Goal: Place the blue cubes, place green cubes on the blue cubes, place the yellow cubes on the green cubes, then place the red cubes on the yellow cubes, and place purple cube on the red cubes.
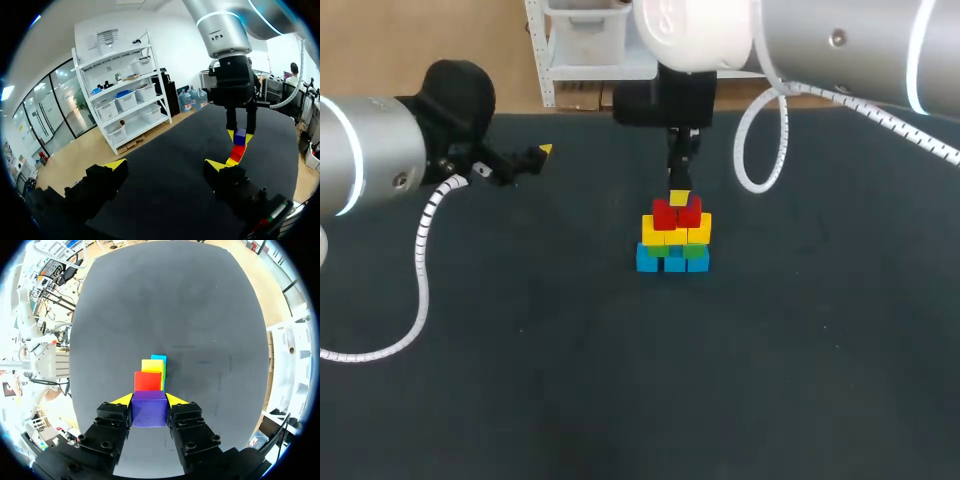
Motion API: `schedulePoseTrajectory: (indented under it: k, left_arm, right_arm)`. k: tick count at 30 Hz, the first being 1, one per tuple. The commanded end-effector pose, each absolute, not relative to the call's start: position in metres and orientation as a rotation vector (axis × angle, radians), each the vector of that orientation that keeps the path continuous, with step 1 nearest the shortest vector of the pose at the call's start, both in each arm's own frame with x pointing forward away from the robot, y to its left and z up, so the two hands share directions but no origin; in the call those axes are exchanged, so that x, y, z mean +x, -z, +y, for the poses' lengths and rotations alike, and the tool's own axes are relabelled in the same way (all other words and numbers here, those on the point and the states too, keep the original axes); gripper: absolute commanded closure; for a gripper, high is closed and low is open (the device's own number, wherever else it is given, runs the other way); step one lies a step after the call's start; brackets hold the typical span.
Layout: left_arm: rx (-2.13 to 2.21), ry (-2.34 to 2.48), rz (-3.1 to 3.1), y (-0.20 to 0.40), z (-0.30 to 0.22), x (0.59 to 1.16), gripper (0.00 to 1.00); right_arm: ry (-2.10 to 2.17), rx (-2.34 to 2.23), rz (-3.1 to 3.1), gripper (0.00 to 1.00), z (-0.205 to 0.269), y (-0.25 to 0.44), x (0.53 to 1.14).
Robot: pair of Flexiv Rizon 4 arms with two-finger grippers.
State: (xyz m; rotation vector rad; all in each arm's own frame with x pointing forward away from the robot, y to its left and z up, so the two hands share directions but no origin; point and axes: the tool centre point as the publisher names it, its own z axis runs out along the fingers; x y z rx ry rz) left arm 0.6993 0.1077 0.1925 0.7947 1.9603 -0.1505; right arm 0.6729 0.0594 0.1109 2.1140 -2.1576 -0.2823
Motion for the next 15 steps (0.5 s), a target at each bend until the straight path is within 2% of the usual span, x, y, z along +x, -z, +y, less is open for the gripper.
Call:
schedulePoseTrajectory:
  k: [1, 12, 15]
  left_arm:
    - [0.798, 0.156, 1.959, -0.1924, 0.1086, 0.7007, 0.0]
    - [0.798, 0.156, 1.959, -0.1924, 0.1086, 0.7007, 0.0]
    - [0.798, 0.156, 1.959, -0.1924, 0.1086, 0.7007, 0.0]
  right_arm:
    - [0.283, 2.125, -2.164, 1.0, 0.0575, -0.1099, 0.6683]
    - [0.281, 2.145, -2.151, 1.0, 0.0608, -0.1094, 0.6646]
    - [0.274, 2.152, -2.15, 0.77, 0.061, -0.1093, 0.6647]
